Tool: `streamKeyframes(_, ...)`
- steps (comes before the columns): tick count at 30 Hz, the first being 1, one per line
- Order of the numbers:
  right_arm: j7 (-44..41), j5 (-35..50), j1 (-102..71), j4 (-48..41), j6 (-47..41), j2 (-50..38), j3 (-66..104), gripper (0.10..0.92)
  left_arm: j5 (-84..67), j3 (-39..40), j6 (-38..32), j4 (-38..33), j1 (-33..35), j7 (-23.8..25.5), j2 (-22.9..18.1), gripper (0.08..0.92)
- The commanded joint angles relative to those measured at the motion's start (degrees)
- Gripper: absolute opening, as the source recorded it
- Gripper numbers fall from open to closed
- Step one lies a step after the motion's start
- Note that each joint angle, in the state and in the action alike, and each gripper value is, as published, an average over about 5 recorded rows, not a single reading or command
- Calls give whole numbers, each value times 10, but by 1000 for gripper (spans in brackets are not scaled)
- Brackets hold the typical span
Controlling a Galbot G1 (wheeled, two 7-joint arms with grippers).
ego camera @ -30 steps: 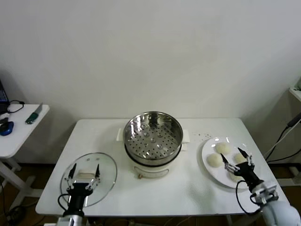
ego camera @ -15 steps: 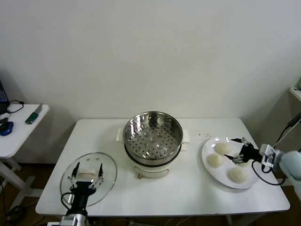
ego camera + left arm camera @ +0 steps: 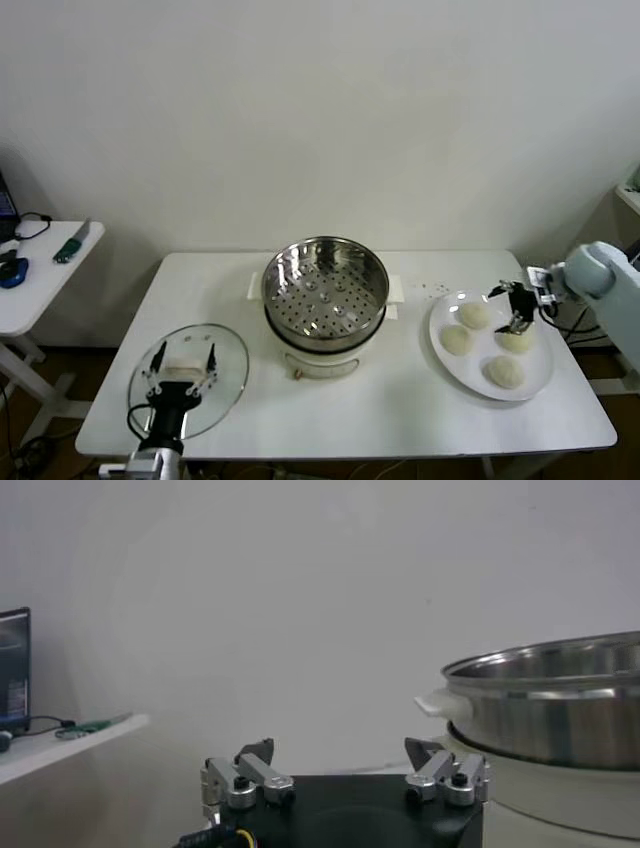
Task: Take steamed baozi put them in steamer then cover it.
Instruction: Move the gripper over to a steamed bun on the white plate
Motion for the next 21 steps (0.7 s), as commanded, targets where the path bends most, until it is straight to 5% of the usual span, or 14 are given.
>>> streamKeyframes(1,-37,-55,113,-125,30,87,-131,823,-1,0,17,0,-3,-6,2,823)
streamKeyframes(21,15,-132,58,-182,50,150,-72,823,-22,-9,17,9,-1,-7,13,823)
